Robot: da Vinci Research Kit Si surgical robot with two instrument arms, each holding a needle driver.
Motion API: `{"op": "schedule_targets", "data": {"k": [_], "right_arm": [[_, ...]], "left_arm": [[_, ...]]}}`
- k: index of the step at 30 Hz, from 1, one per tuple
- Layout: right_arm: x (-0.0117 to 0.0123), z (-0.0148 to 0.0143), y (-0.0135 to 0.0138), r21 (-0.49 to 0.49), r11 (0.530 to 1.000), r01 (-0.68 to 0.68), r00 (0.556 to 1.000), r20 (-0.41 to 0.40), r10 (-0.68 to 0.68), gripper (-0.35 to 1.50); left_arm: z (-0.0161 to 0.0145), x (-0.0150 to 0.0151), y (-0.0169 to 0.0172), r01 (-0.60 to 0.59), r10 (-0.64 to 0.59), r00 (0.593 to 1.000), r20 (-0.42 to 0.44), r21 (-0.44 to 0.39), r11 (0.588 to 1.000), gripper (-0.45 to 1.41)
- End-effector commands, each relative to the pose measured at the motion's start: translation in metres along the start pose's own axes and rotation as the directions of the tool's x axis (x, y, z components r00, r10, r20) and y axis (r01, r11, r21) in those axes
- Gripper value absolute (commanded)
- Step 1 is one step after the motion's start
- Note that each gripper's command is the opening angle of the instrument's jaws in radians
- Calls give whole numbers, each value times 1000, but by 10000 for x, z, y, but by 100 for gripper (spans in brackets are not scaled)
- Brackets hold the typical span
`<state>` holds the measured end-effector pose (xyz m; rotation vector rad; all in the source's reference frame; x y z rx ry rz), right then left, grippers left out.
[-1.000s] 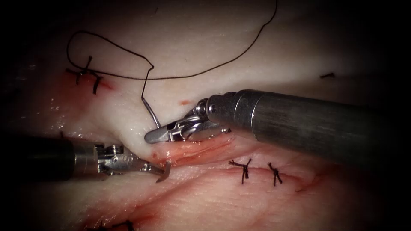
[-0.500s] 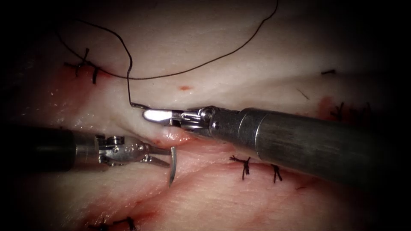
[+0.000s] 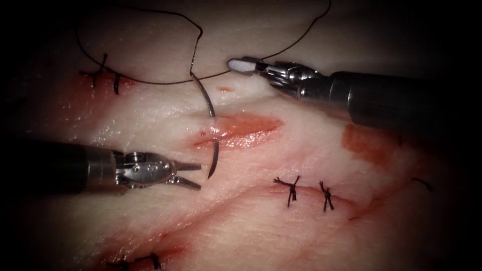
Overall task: Wound Closure
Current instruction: Use the left gripper to pull the needle through the wound.
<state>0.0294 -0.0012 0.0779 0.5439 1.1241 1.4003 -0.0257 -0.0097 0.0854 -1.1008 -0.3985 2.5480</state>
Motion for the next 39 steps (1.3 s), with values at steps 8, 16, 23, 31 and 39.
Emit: {"op": "schedule_targets", "data": {"k": [8, 16, 23, 31, 39], "right_arm": [[14, -15, 5, 136, 982, -134, 990, -15, 137, 64], [0, -18, 5, 135, 990, 39, 998, -52, -33, 63], [0, -21, 7, 140, 989, 40, 998, -52, -33, 27], [-3, -21, 10, 136, 990, 42, 997, -69, -33, 14], [-10, -21, 15, 135, 990, 51, 996, -79, -40, 6]], "left_arm": [[-7, 38, -15, -91, 105, 986, -131, 110, 990, 88], [9, 33, -11, -209, 231, 964, -131, 159, 965, 96], [6, 32, -12, -335, 353, 931, -97, 160, 929, 110], [21, 45, -10, -425, 458, 884, -94, 251, 870, 108], [42, 48, -11, -481, 539, 838, -81, 354, 802, 103]]}}
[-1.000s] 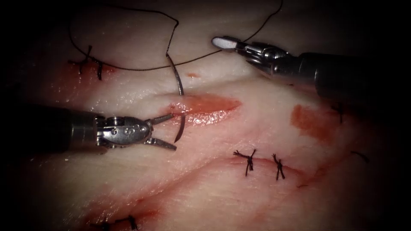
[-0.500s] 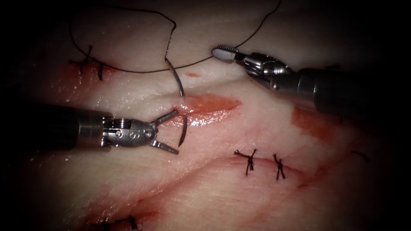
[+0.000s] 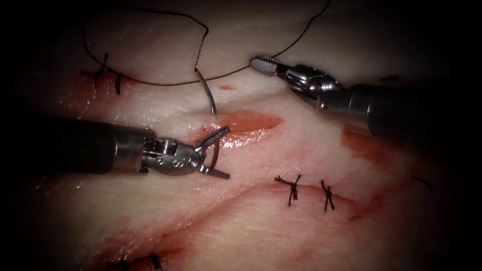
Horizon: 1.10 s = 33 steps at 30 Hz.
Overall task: Wound Closure
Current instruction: Use the left gripper to pull the needle through the wound.
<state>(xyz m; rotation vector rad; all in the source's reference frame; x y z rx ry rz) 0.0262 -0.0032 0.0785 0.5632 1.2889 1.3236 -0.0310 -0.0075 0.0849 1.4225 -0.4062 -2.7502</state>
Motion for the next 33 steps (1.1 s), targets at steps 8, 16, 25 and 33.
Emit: {"op": "schedule_targets", "data": {"k": [8, 16, 25, 33], "right_arm": [[1, 11, 0, 3, 1000, 5, 1000, -3, -5, 1], [-1, 11, 0, 3, 1000, 6, 1000, -4, -6, -1], [-1, 10, 1, 3, 1000, 7, 1000, -3, -7, -10], [0, 8, 2, -17, 1000, 4, 1000, -23, -5, -23]], "left_arm": [[8, -14, -4, 24, -25, 1000, 6, 75, 997, 100], [-1, -8, -10, 35, -34, 999, -6, 99, 994, 96], [-6, -4, -11, 6, -5, 1000, -10, 130, 992, -45], [-12, 8, -20, 1, 4, 998, -62, 87, 996, -45]]}}
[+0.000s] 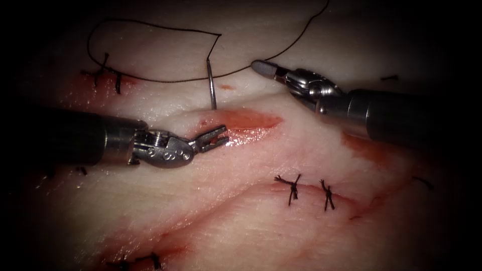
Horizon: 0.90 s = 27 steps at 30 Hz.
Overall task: Wound Closure
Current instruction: Use the left gripper to pull the needle through the wound.
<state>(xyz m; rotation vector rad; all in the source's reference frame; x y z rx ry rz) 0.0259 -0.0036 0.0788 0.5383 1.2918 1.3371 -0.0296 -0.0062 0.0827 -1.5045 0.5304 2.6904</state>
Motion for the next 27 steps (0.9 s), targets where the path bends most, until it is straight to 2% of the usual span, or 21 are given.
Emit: {"op": "schedule_targets", "data": {"k": [1, 3, 6, 9, 10, 11, 12, 13, 14, 16, 19, 22, 26, 27], "right_arm": [[5, 10, -1, -5, 1000, 0, 1000, -10, 0, -23], [4, 9, -1, -10, 1000, 5, 1000, -16, -5, -35], [4, 7, -1, 2, 1000, 6, 1000, -4, -6, -35], [2, 6, -2, 43, 999, 9, 999, 34, -11, -35], [0, 6, -3, 71, 997, 10, 998, 61, -15, -35], [0, 6, -3, 71, 997, 10, 998, 61, -15, -35], [-1, 6, -4, 82, 997, 10, 997, 71, -16, -35], [-5, 6, -7, 100, 995, 10, 996, 89, -19, -35], [-5, 6, -7, 100, 995, 10, 996, 89, -19, -35], [-8, 6, -10, 108, 994, -1, 995, 99, -9, -35], [-12, 9, -14, 116, 993, -38, 993, 117, 24, -35], [-14, 11, -19, 127, 991, -51, 990, 134, 34, -35], [-15, 9, -23, 138, 987, -78, 985, 164, 55, -35], [-16, 6, -25, 132, 988, -83, 980, 190, 57, -35]], "left_arm": [[8, -1, 0, 0, 0, 1000, -10, -11, 1000, -45], [8, -1, 0, 34, -35, 999, -31, -39, 999, -45], [8, 0, 0, 124, -128, 991, -47, -80, 989, -45], [7, 1, 1, 255, -267, 961, -75, -144, 956, -45], [6, 4, 2, 356, -379, 920, -101, -192, 915, -45], [6, 4, 2, 356, -379, 920, -101, -192, 915, -45], [5, 5, 2, 408, -436, 894, -107, -211, 888, -45], [4, 9, 3, 483, -525, 843, -121, -260, 836, -45], [4, 9, 3, 483, -525, 843, -121, -260, 836, -45], [3, 14, 3, 540, -596, 794, -122, -309, 783, -45], [0, 25, 0, 614, -668, 737, -107, -306, 727, -45], [-6, 41, -6, 678, -742, 659, -123, -333, 656, -45], [-19, 66, -10, 730, -808, 577, -118, -370, 575, -45], [-25, 77, -9, 747, -831, 547, -100, -389, 538, -45]]}}
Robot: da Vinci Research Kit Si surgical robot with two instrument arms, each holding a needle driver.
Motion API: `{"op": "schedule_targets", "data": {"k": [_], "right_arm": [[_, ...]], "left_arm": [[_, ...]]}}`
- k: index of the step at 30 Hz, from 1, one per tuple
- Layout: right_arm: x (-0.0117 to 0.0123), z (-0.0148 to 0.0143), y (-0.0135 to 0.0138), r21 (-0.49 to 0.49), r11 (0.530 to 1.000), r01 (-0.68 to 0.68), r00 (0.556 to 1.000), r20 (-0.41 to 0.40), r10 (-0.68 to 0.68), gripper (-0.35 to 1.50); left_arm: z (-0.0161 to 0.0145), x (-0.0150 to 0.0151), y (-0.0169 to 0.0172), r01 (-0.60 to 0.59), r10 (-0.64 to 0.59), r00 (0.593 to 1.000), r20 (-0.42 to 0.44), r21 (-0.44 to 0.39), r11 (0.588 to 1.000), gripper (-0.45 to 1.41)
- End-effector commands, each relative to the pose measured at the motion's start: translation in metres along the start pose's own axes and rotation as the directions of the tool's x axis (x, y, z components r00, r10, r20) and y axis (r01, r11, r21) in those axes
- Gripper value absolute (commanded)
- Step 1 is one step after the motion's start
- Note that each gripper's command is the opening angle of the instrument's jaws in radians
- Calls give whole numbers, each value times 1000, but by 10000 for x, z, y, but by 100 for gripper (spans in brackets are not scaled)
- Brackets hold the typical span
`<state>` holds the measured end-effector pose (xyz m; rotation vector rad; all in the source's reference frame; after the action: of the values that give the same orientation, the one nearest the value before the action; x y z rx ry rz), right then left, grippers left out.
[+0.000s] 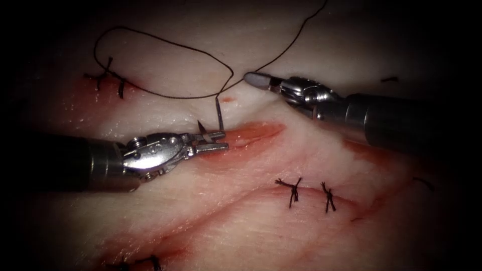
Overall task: Wound Closure
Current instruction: Use the left gripper to pull the needle through the wound, then pass the needle back over to the right gripper.
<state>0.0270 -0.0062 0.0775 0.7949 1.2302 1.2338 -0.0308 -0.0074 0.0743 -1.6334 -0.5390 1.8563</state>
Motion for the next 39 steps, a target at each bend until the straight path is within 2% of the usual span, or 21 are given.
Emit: {"op": "schedule_targets", "data": {"k": [1, 6, 12, 14, 17, 20, 21, 23, 24, 25, 26, 31, 34, 36, 39], "right_arm": [[7, 9, -2, -1, 1000, 4, 1000, 5, -4, -35], [4, 6, -4, -9, 1000, 6, 999, 40, -6, -35], [4, 5, -4, -5, 1000, 6, 999, 49, -6, -35], [3, 4, -5, -3, 1000, -11, 998, 62, 11, -35], [-2, 0, -9, -9, 996, -89, 989, 116, 89, -35], [-6, -8, -18, -18, 990, -140, 975, 173, 141, -35], [-6, -11, -22, -14, 988, -155, 971, 183, 155, -35], [1, -17, -36, -1, 984, -176, 963, 208, 172, -35], [1, -17, -36, -1, 984, -176, 963, 208, 172, -35], [10, -20, -47, 5, 982, -189, 957, 226, 183, -28], [10, -20, -47, 5, 982, -189, 957, 226, 183, -28], [24, -22, -65, 53, 974, -219, 953, 223, 203, -20], [25, -23, -71, 64, 972, -228, 953, 221, 209, -3], [27, -22, -73, 82, 969, -233, 954, 211, 212, 17], [31, -22, -75, 112, 964, -242, 957, 189, 218, 47]], "left_arm": [[8, -3, -4, 0, 0, 1000, 4, 4, 1000, -45], [5, 5, 26, 138, -135, 990, 43, -86, 987, -45], [4, 6, 37, 159, -151, 986, 66, -147, 976, -45], [4, 9, 37, 161, -153, 986, 66, -145, 976, -45], [3, 18, 34, 23, -20, 999, 28, -108, 994, -45], [1, 37, 28, -144, 144, 990, -6, -24, 989, -45], [-1, 47, 27, -209, 209, 978, -10, 14, 978, -45], [-7, 74, 24, -364, 367, 930, -19, 99, 926, -45], [-7, 74, 24, -364, 367, 930, -19, 99, 926, -45], [-12, 91, 24, -432, 443, 895, -45, 149, 889, -45], [-12, 91, 24, -432, 443, 895, -45, 149, 889, -45], [-21, 128, 34, -590, 622, 782, -44, 269, 761, -45], [-20, 137, 40, -650, 682, 731, 2, 307, 696, -45], [-16, 135, 42, -672, 706, 709, 9, 311, 672, -45], [-6, 123, 44, -720, 734, 676, 69, 275, 637, -45]]}}
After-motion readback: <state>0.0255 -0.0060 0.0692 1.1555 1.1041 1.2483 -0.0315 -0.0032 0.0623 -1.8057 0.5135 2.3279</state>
